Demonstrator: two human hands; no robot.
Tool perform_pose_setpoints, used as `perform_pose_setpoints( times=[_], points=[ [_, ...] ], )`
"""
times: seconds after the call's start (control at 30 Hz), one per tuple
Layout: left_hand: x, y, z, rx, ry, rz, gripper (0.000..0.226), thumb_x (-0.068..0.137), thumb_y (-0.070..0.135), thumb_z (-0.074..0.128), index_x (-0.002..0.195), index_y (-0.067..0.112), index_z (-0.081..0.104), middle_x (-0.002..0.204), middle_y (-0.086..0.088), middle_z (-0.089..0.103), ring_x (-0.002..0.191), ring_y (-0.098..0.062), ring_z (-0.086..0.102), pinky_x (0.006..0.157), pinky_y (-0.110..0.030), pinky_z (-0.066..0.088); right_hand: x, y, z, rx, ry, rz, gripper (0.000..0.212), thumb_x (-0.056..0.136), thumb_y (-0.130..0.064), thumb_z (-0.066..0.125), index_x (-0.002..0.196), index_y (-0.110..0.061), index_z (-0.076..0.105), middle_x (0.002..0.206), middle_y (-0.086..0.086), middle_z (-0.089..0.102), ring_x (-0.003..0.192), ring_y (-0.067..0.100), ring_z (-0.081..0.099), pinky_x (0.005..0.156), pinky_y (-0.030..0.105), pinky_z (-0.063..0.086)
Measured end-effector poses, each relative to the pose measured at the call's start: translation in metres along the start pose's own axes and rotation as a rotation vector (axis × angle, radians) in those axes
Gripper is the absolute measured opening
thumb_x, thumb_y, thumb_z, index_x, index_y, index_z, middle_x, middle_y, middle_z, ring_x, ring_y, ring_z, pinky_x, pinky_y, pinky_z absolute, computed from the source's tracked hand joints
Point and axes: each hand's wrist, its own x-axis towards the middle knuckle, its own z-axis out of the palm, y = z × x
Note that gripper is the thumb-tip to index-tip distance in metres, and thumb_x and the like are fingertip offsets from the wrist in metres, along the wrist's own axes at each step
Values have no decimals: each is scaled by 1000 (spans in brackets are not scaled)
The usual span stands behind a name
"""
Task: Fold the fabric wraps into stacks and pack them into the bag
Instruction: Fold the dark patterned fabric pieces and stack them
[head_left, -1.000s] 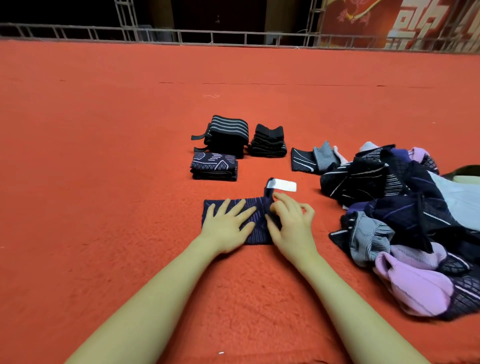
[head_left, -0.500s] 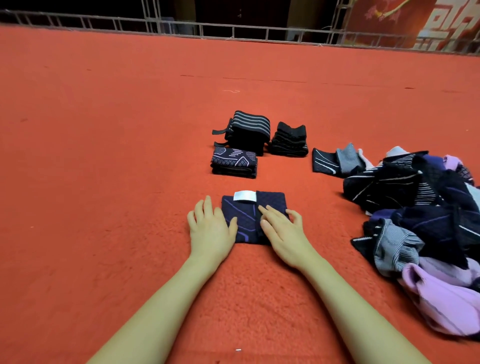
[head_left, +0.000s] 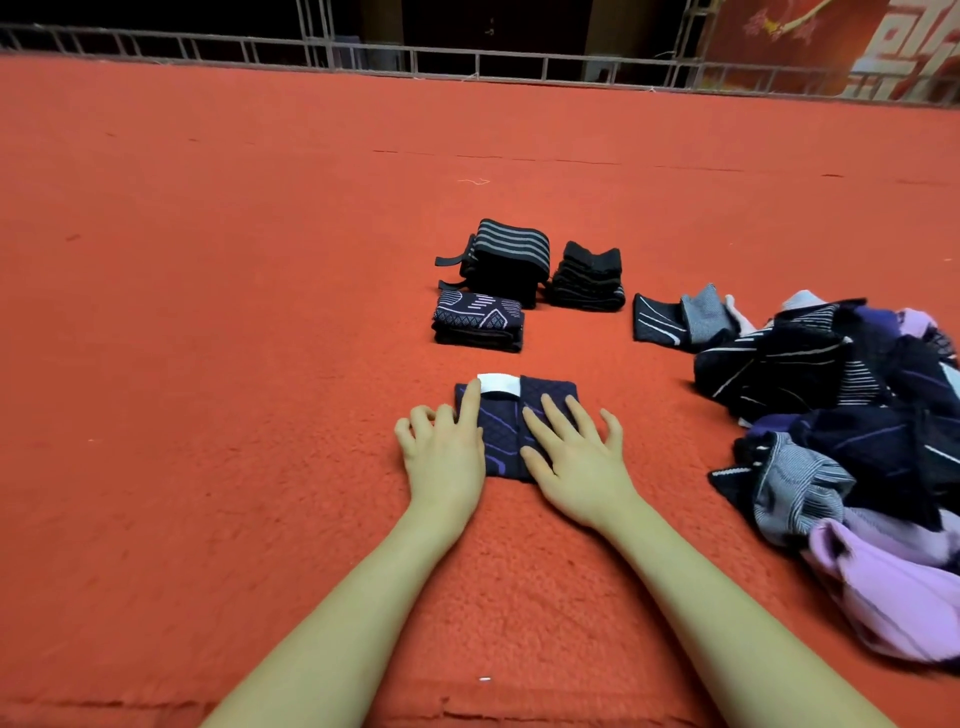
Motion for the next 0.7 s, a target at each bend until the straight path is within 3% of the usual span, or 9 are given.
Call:
perform_pose_setpoints(
  times=[0.13,0.23,0.3,0.37,0.47,0.53,0.6,0.7],
  points=[
    [1,5,0,53,39,25,64,53,7,85,114,11,67,67,-4,62,68,-30,58,76,-41,30,-3,-2,0,26,23,16,85,74,-61,-10,148,-36,25,159,-5,15,146,19,7,106,43,-9],
    [3,3,3,9,94,66,63,50,4,84,111,7,66,67,-3,61,62,-27,58,75,-40,37,-7,-3,2,62,124,46,73,83,-58,9,135,-30,52,145,1,45,138,24,33,103,43,5],
    [7,2,3,-98,171,108,52,67,10,72,117,7,60,71,-2,61,60,-24,58,72,-35,30,-7,-2,3,89,165,48,70,82,-59,14,129,-30,57,137,-3,51,132,21,39,99,42,9],
    [13,7,-4,-269,235,136,40,81,17,52,120,8,54,76,0,63,63,-22,60,72,-31,29,-6,1,4,143,154,32,74,78,-63,9,131,-34,53,140,-9,45,133,14,33,99,39,9],
    [24,27,-19,-558,220,97,42,78,15,59,119,6,58,79,2,65,69,-20,62,82,-29,33,-2,5,0,402,178,77,70,81,-62,9,130,-36,51,134,-17,46,127,5,31,90,28,11],
    [26,43,-26,-819,89,37,50,79,22,61,127,10,53,85,4,66,78,-18,64,88,-30,41,-4,8,-4,662,344,212,63,85,-56,15,124,-29,56,122,-17,50,119,8,38,85,22,12],
    [25,57,-30,-1080,-168,-16,60,84,37,57,138,17,42,103,7,64,92,-14,64,91,-28,46,-8,13,-7,835,496,369,56,88,-50,21,120,-23,58,116,-13,50,114,11,41,83,19,14],
    [21,68,-24,-1274,-458,-59,57,96,39,40,145,14,30,135,1,45,117,-21,57,102,-26,42,-11,14,-8,884,552,426,62,85,-54,19,120,-19,57,114,-9,49,107,7,37,83,19,15]
  ],
)
